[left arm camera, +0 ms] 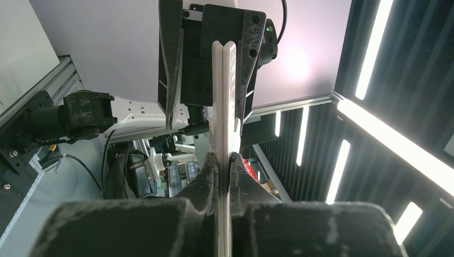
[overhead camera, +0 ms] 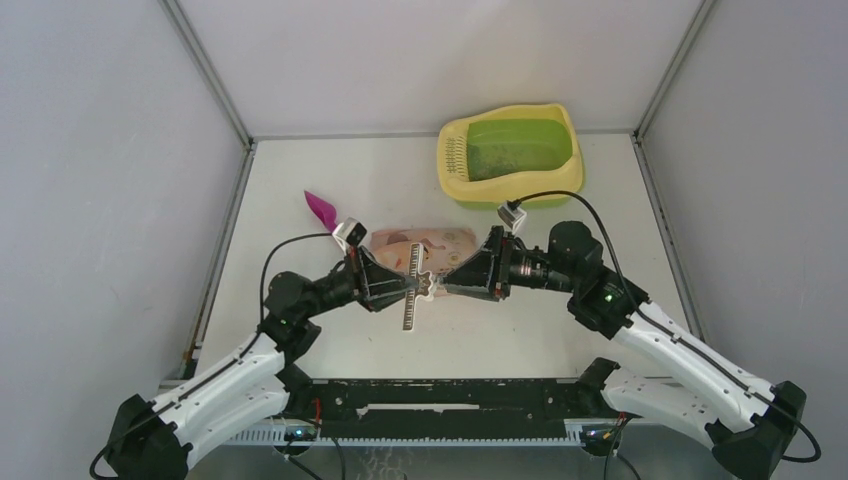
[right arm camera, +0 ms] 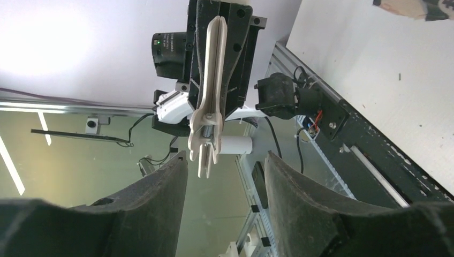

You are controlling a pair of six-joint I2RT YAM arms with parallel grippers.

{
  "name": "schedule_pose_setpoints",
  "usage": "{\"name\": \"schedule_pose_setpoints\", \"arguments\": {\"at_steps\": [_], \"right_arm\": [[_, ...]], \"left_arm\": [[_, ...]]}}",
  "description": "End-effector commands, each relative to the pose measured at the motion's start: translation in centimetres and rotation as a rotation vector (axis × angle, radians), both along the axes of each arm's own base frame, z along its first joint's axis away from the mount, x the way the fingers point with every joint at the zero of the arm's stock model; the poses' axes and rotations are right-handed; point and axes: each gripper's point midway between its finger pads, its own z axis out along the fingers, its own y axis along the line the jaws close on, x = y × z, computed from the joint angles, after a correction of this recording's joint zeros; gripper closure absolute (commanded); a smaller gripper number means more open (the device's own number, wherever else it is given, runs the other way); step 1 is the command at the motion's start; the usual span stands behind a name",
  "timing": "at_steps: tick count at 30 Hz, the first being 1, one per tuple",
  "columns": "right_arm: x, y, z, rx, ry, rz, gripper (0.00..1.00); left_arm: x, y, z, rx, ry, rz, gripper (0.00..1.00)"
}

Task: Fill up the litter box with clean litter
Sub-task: Pick up the clamp at the center of the board.

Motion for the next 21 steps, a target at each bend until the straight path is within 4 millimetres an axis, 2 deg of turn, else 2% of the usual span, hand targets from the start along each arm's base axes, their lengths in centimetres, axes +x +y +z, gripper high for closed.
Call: {"name": "schedule_pose_setpoints", "arguments": {"at_steps": [1, 10, 14, 16, 21], "right_arm": [[0.0, 1.0, 2.5, 0.073, -0.044, 0.005, 0.39], [0.2, 1.8, 2.9, 0.095, -0.049, 0.010, 0.49], [0.3, 2.0, 2.4, 0.085, -0.034, 0.017, 0.50], [0.4, 2.2, 3.1, 0.112, -0.055, 0.021, 0.51], [0.3, 2.4, 3.2, 0.120, -0.055, 0.029, 0.53]], "left_arm": [[-0.7, 0.2, 1.1, -0.045, -0.045, -0.023, 0.98], [-0.4, 0.0, 0.5, -0.036, -0.036, -0.021, 0.99], [-0.4, 0.0, 0.2, -0.033, -0.029, -0.020, 0.99], [-0.4, 0.0, 0.1, -0.031, -0.025, -0.021, 0.99], [-0.3, -0.1, -0.4, -0.023, -0.014, -0.020, 0.99]]}}
